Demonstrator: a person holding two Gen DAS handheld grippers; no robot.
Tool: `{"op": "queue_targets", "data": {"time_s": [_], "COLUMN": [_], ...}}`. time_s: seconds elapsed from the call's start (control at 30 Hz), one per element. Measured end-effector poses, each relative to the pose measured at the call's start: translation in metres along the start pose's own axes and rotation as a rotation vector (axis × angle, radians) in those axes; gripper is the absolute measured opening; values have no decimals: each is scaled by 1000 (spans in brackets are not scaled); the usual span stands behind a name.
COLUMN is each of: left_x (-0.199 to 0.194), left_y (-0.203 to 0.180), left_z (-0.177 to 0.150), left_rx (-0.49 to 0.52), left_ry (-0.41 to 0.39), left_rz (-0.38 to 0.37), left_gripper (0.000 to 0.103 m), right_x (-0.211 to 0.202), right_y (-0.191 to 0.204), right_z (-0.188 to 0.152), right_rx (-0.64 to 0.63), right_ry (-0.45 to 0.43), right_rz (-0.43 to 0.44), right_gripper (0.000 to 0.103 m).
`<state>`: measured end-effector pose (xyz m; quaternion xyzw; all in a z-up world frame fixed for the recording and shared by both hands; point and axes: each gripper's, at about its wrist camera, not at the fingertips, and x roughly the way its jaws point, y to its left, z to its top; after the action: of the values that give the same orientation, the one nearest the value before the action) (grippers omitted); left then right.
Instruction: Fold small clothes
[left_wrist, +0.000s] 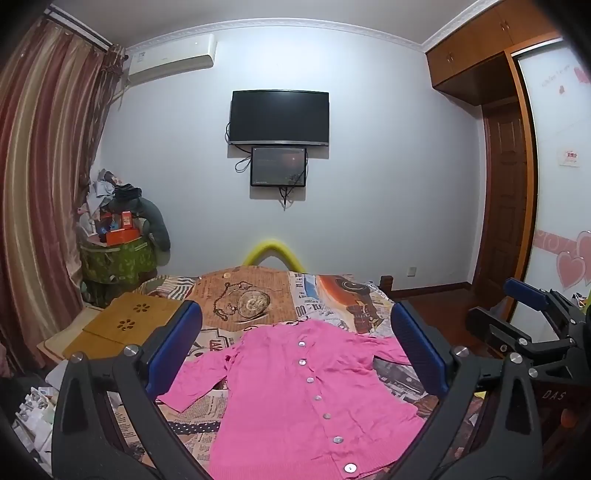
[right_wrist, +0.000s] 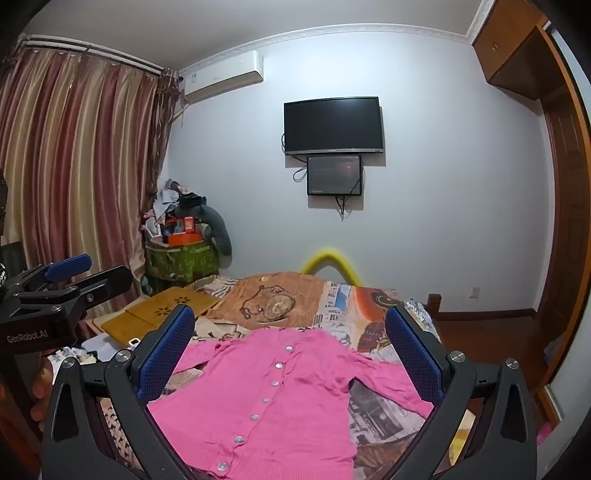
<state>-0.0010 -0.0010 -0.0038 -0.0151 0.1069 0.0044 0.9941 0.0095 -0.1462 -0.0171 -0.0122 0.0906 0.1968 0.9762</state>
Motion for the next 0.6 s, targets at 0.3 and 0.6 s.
{"op": "queue_targets", "data": {"time_s": [0.3, 0.6], "left_x": [-1, 1], "left_y": [0, 0], "left_z": [-1, -2], "left_rx": [1, 0], "left_ry": [6, 8], "left_rz": [2, 6], "left_gripper": [103, 103], "right_x": [0, 1], "right_y": [0, -1], "right_z": [-2, -3], "right_rx": [8, 7], "right_ry": [6, 5], "right_rz": [-8, -9], "right_gripper": [102, 102]}}
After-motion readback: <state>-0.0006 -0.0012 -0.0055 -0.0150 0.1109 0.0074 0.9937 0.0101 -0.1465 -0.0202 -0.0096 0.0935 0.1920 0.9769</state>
